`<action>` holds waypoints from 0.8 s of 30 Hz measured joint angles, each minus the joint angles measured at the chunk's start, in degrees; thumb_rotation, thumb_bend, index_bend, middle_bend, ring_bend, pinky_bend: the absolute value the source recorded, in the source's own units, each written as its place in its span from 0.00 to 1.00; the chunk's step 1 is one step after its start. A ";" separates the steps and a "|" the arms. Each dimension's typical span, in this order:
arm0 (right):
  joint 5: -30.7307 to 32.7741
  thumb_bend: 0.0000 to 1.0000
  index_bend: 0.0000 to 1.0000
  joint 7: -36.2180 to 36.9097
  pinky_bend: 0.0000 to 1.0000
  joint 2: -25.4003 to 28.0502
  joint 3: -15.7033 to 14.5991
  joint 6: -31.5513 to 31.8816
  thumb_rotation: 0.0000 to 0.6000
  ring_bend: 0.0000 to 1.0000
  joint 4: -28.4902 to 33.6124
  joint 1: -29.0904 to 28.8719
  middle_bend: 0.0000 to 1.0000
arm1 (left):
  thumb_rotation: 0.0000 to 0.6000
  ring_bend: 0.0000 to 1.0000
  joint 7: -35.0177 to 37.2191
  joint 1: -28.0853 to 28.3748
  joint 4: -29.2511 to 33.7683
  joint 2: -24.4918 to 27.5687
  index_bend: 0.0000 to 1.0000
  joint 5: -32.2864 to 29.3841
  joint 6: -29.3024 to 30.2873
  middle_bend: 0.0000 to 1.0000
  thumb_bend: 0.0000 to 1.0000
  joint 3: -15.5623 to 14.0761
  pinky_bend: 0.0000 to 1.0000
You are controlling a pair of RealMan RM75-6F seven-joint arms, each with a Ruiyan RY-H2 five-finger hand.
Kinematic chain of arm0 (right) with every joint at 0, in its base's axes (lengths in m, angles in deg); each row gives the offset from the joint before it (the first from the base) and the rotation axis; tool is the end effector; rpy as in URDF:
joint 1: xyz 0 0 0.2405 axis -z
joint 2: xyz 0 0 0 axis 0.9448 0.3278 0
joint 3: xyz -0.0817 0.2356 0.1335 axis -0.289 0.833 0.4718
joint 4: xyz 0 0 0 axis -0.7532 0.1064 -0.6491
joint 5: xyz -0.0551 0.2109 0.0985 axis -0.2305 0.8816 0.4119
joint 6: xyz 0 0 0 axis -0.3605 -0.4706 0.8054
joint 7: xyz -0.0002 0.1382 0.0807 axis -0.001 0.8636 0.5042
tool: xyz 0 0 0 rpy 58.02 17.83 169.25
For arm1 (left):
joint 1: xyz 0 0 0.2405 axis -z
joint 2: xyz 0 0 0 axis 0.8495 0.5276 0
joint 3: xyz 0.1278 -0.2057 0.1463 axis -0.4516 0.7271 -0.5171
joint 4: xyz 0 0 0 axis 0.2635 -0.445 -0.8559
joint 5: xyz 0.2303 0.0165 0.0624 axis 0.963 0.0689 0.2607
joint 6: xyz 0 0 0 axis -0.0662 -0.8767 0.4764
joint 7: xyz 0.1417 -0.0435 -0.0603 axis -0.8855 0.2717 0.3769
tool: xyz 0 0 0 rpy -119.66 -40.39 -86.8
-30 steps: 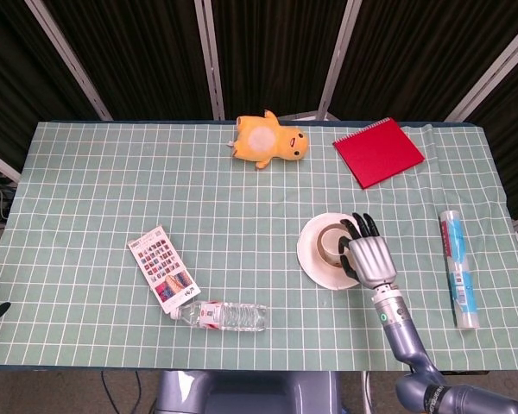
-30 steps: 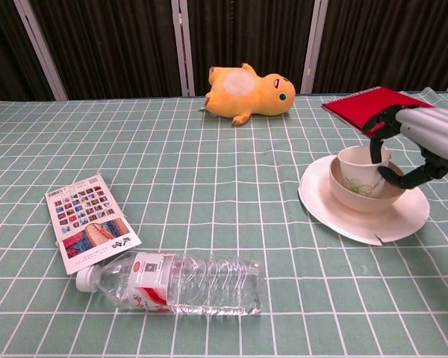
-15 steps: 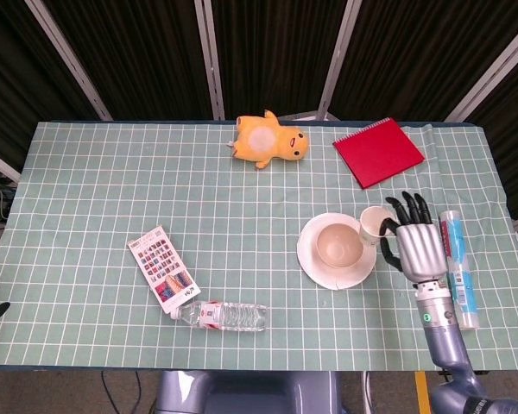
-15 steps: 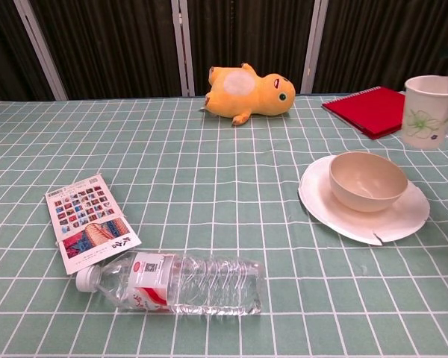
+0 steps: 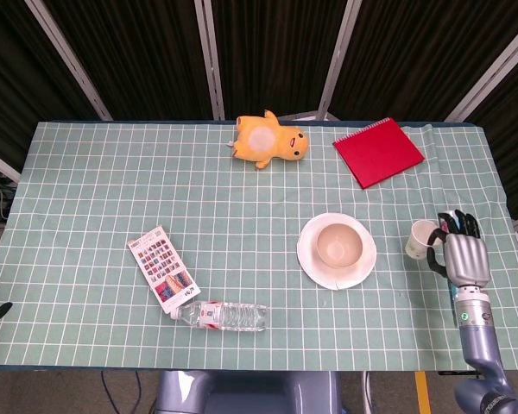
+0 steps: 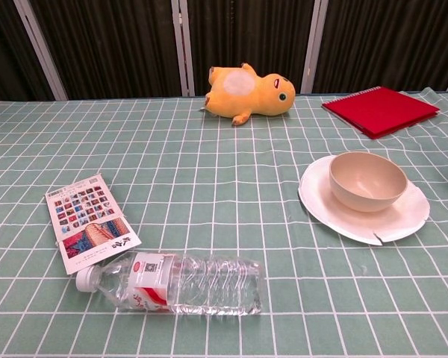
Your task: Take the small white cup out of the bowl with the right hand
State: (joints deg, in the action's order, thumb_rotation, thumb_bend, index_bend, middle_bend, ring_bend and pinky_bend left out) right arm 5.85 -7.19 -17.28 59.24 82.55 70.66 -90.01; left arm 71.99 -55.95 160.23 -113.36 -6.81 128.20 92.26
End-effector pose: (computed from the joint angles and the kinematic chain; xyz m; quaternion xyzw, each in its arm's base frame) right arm -0.3623 -0.3269 0.0806 0.5668 -0.4255 0.3414 0.6174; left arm -0.3432 0.1836 0.1916 -0.5764 -0.3895 -0.3381 0.6338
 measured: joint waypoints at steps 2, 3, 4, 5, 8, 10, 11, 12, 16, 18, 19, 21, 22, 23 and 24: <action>0.24 0.45 0.61 1.17 0.00 -1.46 -0.40 -0.78 1.00 0.00 -1.88 0.02 0.14 | 1.00 0.00 -0.06 0.05 -0.01 -0.01 0.00 0.02 -0.05 0.00 0.00 0.01 0.00; 0.26 0.45 0.62 1.57 0.00 -2.09 -0.57 -1.03 1.00 0.00 -2.55 0.03 0.14 | 1.00 0.00 -0.06 0.06 0.03 -0.02 0.00 0.08 -0.04 0.00 0.00 -0.01 0.00; 0.25 0.45 0.61 2.01 0.00 -2.85 -0.76 -1.28 1.00 0.00 -3.25 0.03 0.14 | 1.00 0.00 -0.06 0.06 0.04 -0.02 0.00 0.09 -0.04 0.00 0.00 -0.01 0.00; 0.21 0.44 0.61 2.20 0.00 -3.31 -0.89 -1.41 1.00 0.00 -3.68 0.02 0.14 | 1.00 0.00 -0.06 0.06 0.03 -0.02 0.00 0.12 -0.01 0.00 0.00 -0.01 0.00; -0.10 0.40 0.61 2.37 0.00 -4.48 -1.35 -1.67 1.00 0.00 -4.69 -0.01 0.13 | 1.00 0.00 0.09 -0.02 0.02 0.01 0.00 0.17 0.15 0.00 0.00 -0.01 0.00; -0.19 0.32 0.50 1.92 0.00 -4.69 -1.66 -1.81 1.00 0.00 -4.91 0.00 0.05 | 1.00 0.00 0.39 -0.09 -0.05 0.04 0.00 0.11 0.24 0.00 0.00 0.02 0.00; -0.24 0.30 0.43 1.15 0.00 -4.69 -1.94 -1.88 1.00 0.00 -4.90 0.03 0.03 | 1.00 0.00 0.51 -0.10 -0.11 0.05 0.00 0.09 0.25 0.00 0.00 0.03 0.00; -0.35 0.28 0.32 0.44 0.00 -4.62 -2.16 -1.85 1.00 0.00 -4.76 0.07 0.00 | 1.00 0.00 0.62 -0.10 -0.20 0.06 0.00 0.11 0.25 0.00 0.00 0.04 0.00; -1.31 0.21 0.02 -1.23 0.00 -3.85 -2.73 -0.76 1.00 0.00 -2.60 0.44 0.00 | 1.00 0.00 0.67 -0.08 -0.29 0.03 0.00 0.25 0.27 0.00 0.00 0.04 0.00; -2.16 0.19 0.00 -1.92 0.00 -3.16 -2.85 0.77 1.00 0.00 -0.77 0.78 0.00 | 1.00 0.00 0.62 -0.11 -0.29 0.01 0.00 0.34 0.37 0.00 0.00 0.01 0.00; -2.77 0.18 0.00 -2.36 0.00 -2.67 -2.91 1.86 1.00 0.00 0.42 1.03 0.00 | 1.00 0.00 0.61 -0.14 -0.27 0.01 0.00 0.41 0.43 0.00 0.00 -0.01 0.00; -3.90 0.16 0.00 -2.83 0.00 -1.81 -3.09 3.73 1.00 0.00 2.31 1.53 0.00 | 1.00 0.00 0.63 -0.21 -0.26 0.03 0.00 0.53 0.56 0.00 0.00 -0.05 0.00; -4.81 0.15 0.00 -3.06 0.00 -1.09 -3.29 5.01 1.00 0.00 3.77 1.94 0.00 | 1.00 0.00 0.64 -0.24 -0.27 0.02 0.00 0.58 0.61 0.00 0.00 -0.07 0.00; -5.61 0.14 0.00 -3.21 0.00 -0.49 -3.50 5.94 1.00 0.00 4.87 2.29 0.00 | 1.00 0.00 0.66 -0.24 -0.30 0.02 0.00 0.60 0.62 0.00 0.00 -0.08 0.00; -6.45 0.13 0.00 -3.35 0.00 0.12 -3.72 6.77 1.00 0.00 5.88 2.65 0.00 | 1.00 0.00 0.67 -0.25 -0.32 0.01 0.00 0.63 0.63 0.00 0.00 -0.09 0.00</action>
State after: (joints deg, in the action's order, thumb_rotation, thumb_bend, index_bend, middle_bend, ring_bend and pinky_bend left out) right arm -0.61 -10.54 -17.15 55.52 89.32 76.54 -87.35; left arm 72.66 -56.20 159.91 -113.35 -6.18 128.83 92.18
